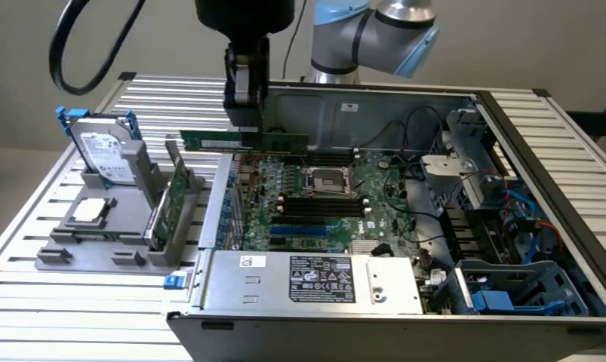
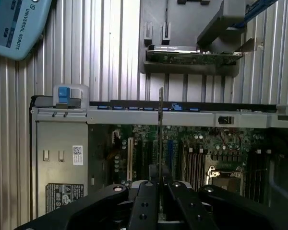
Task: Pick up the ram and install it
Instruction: 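Pick up the ram and move it above insertion slot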
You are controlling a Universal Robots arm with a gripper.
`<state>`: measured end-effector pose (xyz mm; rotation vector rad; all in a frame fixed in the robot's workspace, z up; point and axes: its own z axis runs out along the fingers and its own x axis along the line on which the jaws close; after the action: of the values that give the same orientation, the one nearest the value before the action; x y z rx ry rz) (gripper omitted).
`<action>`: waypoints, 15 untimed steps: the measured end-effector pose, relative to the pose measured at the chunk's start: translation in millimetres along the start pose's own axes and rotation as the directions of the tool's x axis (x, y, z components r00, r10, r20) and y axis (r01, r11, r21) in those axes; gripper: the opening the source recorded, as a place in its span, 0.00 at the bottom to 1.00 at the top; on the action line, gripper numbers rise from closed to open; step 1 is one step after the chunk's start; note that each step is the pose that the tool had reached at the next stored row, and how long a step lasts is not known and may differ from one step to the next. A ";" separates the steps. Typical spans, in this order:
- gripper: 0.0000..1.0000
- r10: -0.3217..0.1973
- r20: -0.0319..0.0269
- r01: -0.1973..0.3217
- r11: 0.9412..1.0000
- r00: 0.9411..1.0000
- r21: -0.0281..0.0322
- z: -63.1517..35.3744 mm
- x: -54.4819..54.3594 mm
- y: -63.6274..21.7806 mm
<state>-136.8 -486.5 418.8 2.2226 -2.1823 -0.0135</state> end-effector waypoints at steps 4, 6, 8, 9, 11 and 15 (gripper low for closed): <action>0.14 0.000 0.000 0.000 1.000 1.000 0.000 1.3 -1.0 -18.2; 0.14 0.000 0.000 0.000 1.000 1.000 0.000 3.2 -2.9 -27.3; 0.14 0.000 0.000 0.000 1.000 1.000 0.000 6.4 -6.9 -36.2; 0.14 0.000 0.000 0.000 1.000 1.000 0.000 8.3 -9.3 -40.7; 0.14 0.000 0.000 0.000 1.000 1.000 0.000 11.6 -13.8 -48.5; 0.14 0.000 0.000 0.000 1.000 1.000 0.000 18.4 -23.5 -63.4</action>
<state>-74.3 -462.0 398.5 2.2228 -2.1824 -0.0137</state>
